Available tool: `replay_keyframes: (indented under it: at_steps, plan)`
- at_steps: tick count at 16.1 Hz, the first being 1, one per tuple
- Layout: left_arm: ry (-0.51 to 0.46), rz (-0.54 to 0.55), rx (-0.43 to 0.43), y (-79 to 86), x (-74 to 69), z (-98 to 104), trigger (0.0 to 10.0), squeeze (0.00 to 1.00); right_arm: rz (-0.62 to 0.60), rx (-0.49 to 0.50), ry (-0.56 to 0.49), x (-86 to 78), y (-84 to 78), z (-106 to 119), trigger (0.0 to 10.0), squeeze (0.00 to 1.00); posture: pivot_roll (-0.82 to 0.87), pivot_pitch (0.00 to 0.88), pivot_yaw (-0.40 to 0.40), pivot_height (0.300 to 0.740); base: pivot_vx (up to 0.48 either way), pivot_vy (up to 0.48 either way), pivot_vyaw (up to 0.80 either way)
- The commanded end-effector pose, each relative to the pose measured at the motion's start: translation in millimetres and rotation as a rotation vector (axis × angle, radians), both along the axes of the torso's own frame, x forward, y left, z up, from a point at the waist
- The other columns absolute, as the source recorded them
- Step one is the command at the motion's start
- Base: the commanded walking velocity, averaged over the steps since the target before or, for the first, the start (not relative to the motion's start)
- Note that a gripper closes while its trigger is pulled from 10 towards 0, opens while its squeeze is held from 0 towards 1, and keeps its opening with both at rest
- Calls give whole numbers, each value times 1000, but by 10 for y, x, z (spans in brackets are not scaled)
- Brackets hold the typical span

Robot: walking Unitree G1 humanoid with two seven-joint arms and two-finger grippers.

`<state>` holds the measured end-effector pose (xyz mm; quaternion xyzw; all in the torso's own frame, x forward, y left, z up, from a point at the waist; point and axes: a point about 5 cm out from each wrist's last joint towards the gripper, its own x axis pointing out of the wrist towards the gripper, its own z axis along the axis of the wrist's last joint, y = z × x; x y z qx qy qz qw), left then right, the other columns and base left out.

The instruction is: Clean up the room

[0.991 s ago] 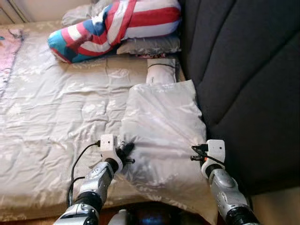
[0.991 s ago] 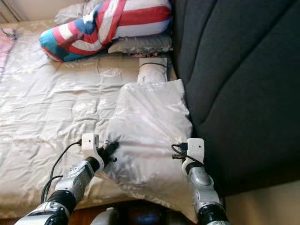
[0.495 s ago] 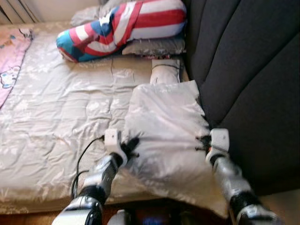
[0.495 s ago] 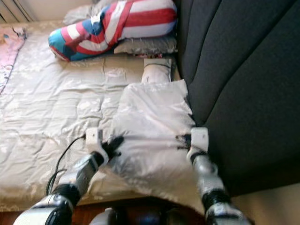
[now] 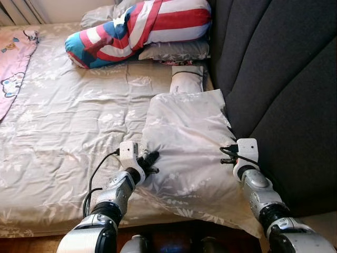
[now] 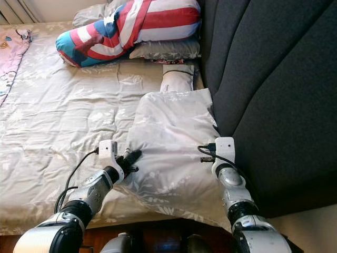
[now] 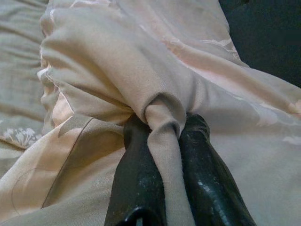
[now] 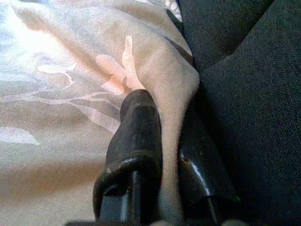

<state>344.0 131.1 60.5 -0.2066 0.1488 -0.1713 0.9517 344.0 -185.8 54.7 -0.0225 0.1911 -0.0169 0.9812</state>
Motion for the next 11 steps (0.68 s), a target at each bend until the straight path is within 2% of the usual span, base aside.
replay_keyframes:
  at_steps: [1, 5, 11]
  plan:
    - [-46, -27, -18, -55, 73, 123, 10000, 0, 1, -30, -96, 125, -22, 214, 10000, 0, -38, 251, 13, 740, 0, 0, 0]
    - [-23, -30, -60, -117, 83, 120, 10000, 0, -26, -63, -99, 203, -58, 314, 10000, 0, -38, 270, 13, 740, 0, 0, 0]
    - [-1, -67, -58, -202, 68, 92, 10000, 0, -23, -68, -118, 260, -35, 397, 10000, 0, -36, 287, 14, 740, 0, 0, 0]
